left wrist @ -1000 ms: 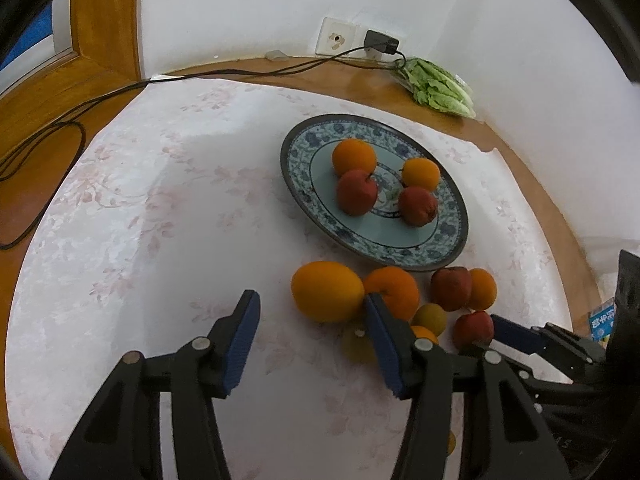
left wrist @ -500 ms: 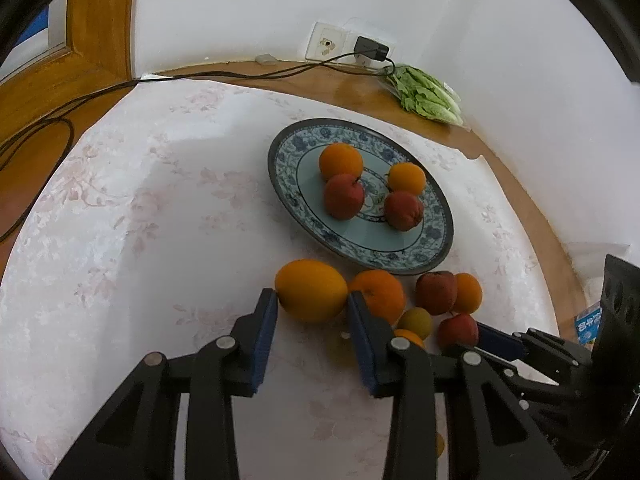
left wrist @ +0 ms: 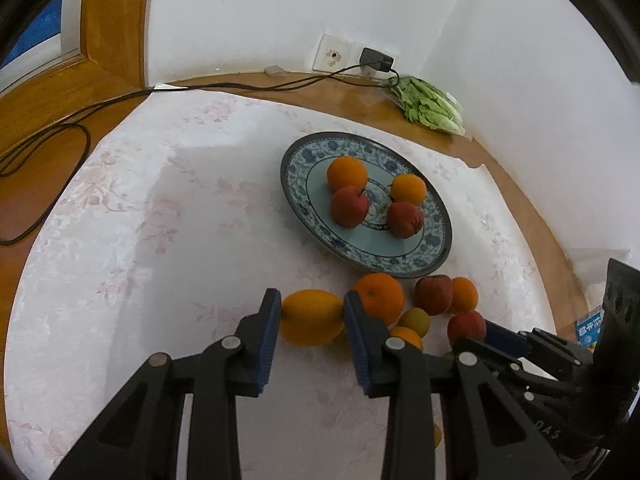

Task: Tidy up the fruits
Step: 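Close the left gripper on a large orange while the right gripper grasps a red apple, then carry the orange in the left gripper onto the plate while the right gripper carries its apple there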

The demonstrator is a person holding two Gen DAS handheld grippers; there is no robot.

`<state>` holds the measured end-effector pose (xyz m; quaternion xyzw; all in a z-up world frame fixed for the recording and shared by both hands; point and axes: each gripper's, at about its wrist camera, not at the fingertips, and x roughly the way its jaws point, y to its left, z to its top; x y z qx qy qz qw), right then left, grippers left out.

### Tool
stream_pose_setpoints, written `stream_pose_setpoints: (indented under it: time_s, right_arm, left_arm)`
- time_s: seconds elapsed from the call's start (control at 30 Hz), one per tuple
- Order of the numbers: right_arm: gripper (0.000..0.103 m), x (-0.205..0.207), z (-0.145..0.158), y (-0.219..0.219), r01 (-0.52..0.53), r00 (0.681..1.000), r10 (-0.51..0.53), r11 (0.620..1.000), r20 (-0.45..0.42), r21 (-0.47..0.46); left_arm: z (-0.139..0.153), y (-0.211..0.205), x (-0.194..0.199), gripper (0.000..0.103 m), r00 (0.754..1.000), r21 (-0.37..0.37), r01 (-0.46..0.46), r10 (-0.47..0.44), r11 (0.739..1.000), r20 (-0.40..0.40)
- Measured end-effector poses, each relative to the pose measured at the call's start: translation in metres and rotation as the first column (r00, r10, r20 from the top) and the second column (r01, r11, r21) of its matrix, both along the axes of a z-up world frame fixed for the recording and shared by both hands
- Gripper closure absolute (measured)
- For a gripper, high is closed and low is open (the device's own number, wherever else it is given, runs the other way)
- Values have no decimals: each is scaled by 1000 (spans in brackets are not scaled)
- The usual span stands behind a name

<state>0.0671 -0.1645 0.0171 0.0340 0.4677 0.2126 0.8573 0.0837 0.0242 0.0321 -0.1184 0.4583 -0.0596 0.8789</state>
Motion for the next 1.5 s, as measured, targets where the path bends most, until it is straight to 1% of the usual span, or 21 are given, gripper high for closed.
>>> stream_pose_setpoints:
  time_s: [0.17,0.23,0.33,0.57,0.87,1.1,1.3,1.5]
  right_arm:
    - [70,-2,1,0,1,1000,-1,1000,5,5]
    - [70,-3,2,-1,2,1000,-2,1000,5,9]
    - [70,-3,2,-1,5,1000,-5,1000,5,12]
    - [70,-2,3,-2,7,1000,-7,1000,5,16]
    - [70,1,10,-4,11,1000,-11,1000,24,21]
    - [70,5,19,-5,13,999,-14,1000,47,18]
    - [70,15,28,-6,15,997,-15,1000,69,5]
    - [70,30,32,-7,20,996,-19,1000,88,-10]
  left_arm:
    - [-2,-2,0,69,1000,8,6,-6,1000,-8]
    - [-4,-3,1,65,1000,0,7,-7,1000,-21]
    - [-8,-3,3,63,999,-16,11,-12,1000,-35]
    - [-9,-5,3,63,999,-10,16,-16,1000,-30]
    - [7,-2,2,63,1000,-4,-3,3,1000,15]
    - [21,-12,12,63,998,26,19,-20,1000,52]
    - [24,-26,27,63,997,42,47,-50,998,60]
    - [19,-37,42,63,996,62,66,-69,996,57]
